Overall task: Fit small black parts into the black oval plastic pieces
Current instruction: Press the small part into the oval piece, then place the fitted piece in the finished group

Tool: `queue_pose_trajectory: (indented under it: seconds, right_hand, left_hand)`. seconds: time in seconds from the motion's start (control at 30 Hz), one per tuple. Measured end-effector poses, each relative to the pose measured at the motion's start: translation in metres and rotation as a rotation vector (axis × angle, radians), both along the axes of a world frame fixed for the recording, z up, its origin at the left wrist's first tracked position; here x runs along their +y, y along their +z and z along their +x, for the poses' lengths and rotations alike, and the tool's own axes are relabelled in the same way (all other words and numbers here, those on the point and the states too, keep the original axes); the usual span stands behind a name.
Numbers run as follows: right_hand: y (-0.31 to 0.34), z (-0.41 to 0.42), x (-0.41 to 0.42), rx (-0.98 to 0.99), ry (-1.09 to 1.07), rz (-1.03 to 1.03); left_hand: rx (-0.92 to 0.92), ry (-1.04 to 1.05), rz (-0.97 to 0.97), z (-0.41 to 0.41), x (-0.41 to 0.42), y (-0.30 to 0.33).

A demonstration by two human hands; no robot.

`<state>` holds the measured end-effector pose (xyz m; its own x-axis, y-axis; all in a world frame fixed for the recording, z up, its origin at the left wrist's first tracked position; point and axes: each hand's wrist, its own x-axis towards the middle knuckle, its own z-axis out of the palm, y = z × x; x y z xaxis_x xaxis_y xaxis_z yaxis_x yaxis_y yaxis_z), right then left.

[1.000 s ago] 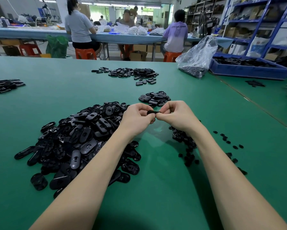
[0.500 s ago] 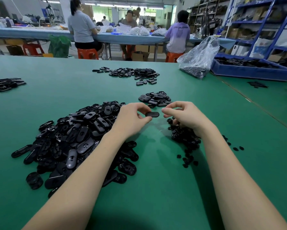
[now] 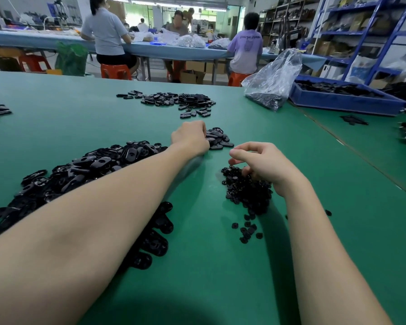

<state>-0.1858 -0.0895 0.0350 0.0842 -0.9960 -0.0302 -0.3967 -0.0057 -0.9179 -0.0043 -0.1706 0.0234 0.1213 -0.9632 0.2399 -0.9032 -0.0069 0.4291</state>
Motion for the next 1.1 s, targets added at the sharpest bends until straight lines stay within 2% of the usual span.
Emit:
queue_pose_trajectory:
  seconds: [0.23,0.43,0.5,0.57,0.63,0.7,0.8,0.87,0.97,1.1]
  right_hand:
    - [-0.001,0.001,0.001,0.017,0.028,0.008]
    - [-0.001,0.004,0.000,0.040,0.044,0.003]
    - [-0.001,0.006,0.000,0.061,0.051,0.002]
    - [-0.002,0.008,0.000,0.100,0.064,0.001]
    - [-0.002,0.011,0.001,0.138,0.077,0.005]
    - [-0.003,0.012,0.002,0.174,0.086,0.004]
    - [-0.005,0.012,0.001,0.208,0.067,-0.018]
    - [-0.006,0.013,-0.001,0.258,0.021,-0.068]
    - [-0.009,0.017,-0.004,0.388,-0.077,-0.129]
    - [-0.012,0.020,-0.003,0.525,-0.107,-0.150]
  left_hand:
    - [0.009,0.012,0.025,0.010,-0.001,-0.002]
    - [0.176,-0.089,-0.069,0.026,0.045,0.010]
    - [0.083,-0.118,-0.106,0.031,0.066,0.013]
    - [-0.146,-0.106,-0.125,0.034,0.084,0.011]
    - [-0.338,-0.076,-0.087,0.033,0.098,0.005]
    - [-0.442,-0.057,-0.008,0.030,0.107,-0.005]
    - [-0.443,-0.048,0.121,0.026,0.113,-0.018]
    - [-0.433,-0.042,0.142,0.026,0.115,-0.022]
    - [-0.412,-0.070,0.137,0.028,0.115,-0.026]
    - [-0.285,-0.126,0.024,0.029,0.116,-0.026]
